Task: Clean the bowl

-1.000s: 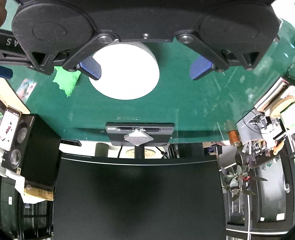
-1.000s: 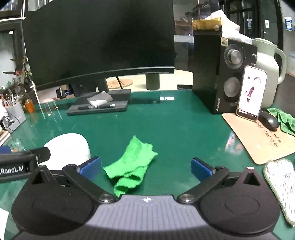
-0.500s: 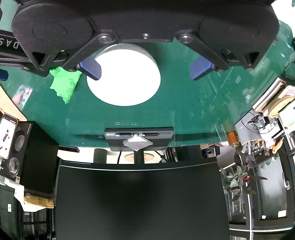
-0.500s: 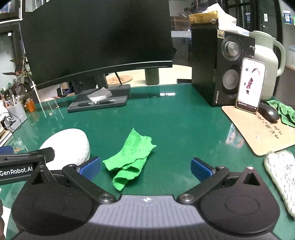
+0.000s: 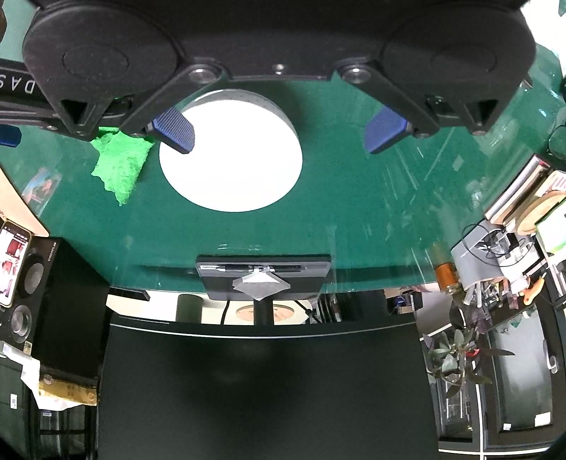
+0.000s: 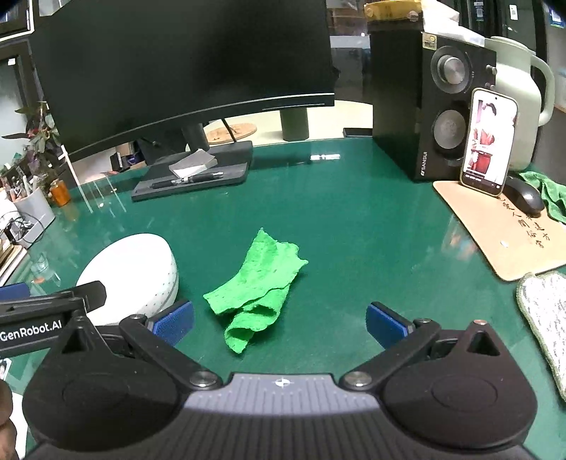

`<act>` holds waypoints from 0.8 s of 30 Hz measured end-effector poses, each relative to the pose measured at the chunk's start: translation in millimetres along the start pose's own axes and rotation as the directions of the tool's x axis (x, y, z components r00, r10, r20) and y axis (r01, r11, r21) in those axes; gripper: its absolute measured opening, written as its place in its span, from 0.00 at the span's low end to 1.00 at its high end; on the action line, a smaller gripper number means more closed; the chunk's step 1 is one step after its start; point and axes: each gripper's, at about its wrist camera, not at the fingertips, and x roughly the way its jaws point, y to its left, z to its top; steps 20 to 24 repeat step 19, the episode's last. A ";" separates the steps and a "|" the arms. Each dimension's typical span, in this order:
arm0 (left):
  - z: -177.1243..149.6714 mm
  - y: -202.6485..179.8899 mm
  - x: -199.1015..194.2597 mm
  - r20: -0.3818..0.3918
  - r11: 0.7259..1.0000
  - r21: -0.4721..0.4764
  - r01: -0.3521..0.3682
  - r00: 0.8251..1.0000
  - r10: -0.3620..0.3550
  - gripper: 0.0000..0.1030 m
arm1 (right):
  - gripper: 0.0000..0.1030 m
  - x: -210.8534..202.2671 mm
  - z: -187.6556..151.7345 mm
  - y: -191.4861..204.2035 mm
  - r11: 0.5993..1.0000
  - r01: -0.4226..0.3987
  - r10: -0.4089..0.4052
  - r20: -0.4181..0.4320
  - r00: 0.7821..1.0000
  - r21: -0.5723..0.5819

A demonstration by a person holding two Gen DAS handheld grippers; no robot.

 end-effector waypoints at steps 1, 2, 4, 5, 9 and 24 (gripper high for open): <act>-0.1 0.2 0.4 -0.002 1.000 -0.001 0.000 1.000 0.000 1.00 | 1.00 -0.1 -0.5 1.0 1.000 0.001 -0.001 0.001 1.000 -0.006; -0.2 0.1 0.6 -0.003 1.000 -0.001 -0.001 1.000 0.001 1.00 | 1.00 -0.2 -0.9 2.0 1.000 0.003 -0.003 0.002 1.000 -0.011; -0.2 0.0 0.8 -0.004 1.000 -0.001 -0.003 1.000 0.003 1.00 | 1.00 -0.8 -1.6 3.4 1.000 0.002 -0.002 0.005 1.000 -0.019; -0.4 -0.2 0.7 -0.004 1.000 0.000 -0.007 1.000 0.007 1.00 | 1.00 -1.2 -1.8 3.8 1.000 0.001 -0.001 0.006 1.000 -0.020; -1.0 -1.6 -0.5 0.006 1.000 0.009 -0.017 1.000 0.017 1.00 | 1.00 -0.6 0.3 2.0 1.000 0.004 -0.004 0.007 1.000 -0.023; -2.1 -4.8 -2.1 0.025 0.999 0.027 -0.043 0.999 0.042 1.00 | 1.00 0.0 0.6 1.0 1.000 0.004 -0.004 0.005 1.000 -0.018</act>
